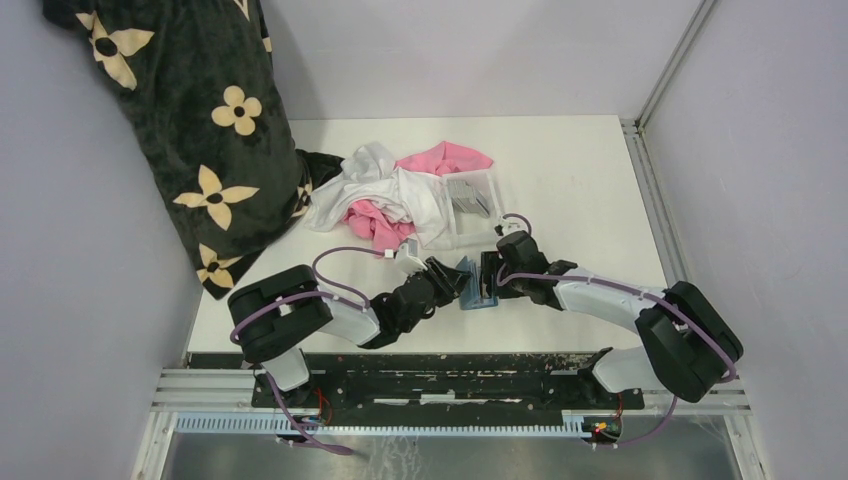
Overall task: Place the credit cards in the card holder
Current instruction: Close the card holder at the center of the board.
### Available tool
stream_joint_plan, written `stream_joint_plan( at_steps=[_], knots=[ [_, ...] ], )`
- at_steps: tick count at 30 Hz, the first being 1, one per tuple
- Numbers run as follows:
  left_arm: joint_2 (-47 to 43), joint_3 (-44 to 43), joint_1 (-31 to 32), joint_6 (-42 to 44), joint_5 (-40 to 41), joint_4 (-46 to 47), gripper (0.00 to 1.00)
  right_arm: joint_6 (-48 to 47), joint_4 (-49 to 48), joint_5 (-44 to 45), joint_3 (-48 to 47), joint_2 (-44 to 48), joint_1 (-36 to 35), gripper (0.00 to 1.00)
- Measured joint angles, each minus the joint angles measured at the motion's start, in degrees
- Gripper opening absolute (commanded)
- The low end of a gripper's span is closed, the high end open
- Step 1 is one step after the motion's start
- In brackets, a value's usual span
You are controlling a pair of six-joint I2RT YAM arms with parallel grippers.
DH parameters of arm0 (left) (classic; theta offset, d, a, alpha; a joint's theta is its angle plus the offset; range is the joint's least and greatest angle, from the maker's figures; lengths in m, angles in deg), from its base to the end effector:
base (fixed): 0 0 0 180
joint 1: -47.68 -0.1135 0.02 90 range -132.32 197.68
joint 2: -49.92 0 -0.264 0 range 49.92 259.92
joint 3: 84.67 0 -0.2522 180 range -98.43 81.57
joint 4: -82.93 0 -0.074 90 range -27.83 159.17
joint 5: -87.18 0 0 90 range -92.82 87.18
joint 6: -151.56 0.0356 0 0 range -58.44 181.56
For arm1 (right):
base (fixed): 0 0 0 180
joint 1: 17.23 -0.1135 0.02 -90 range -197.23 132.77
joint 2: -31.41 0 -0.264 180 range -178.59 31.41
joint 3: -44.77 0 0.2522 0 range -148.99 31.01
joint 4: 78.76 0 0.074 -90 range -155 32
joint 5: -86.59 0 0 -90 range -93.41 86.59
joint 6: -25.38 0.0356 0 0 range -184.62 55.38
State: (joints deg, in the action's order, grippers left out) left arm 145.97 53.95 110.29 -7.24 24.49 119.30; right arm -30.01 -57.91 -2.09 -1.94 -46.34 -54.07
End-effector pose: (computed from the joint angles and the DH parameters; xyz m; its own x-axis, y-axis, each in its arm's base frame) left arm 0.1497 -0.2535 0.1371 -0.6009 -0.6409 -0.4776 0.0782 0.5476 -0.8331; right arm 0.1987 0.1479 0.1552 -0.8523 0.0710 -0.5183 -0.1263 0.9335 0.3356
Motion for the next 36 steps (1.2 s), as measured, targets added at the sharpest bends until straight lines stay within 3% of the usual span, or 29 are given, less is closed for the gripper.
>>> stream_joint_plan(
  at_steps=[11, 22, 28, 36],
  knots=[
    [0.7, 0.5, 0.0, 0.0, 0.0, 1.5, 0.46, -1.8, 5.0, 9.5, -3.7, -2.7, -3.7, 0.66],
    [0.9, 0.9, 0.0, 0.1, 0.0, 2.4, 0.46, -3.3, 5.8, 12.9, -7.2, -4.3, -4.9, 0.65],
    [0.9, 0.9, 0.0, 0.3, 0.0, 2.5, 0.46, -4.3, 6.2, 14.5, -8.5, -5.5, -5.1, 0.53],
    [1.4, 0.9, 0.0, 0.8, 0.0, 3.2, 0.46, -5.0, 8.2, 17.1, -10.0, -5.7, -5.2, 0.47]
  ],
)
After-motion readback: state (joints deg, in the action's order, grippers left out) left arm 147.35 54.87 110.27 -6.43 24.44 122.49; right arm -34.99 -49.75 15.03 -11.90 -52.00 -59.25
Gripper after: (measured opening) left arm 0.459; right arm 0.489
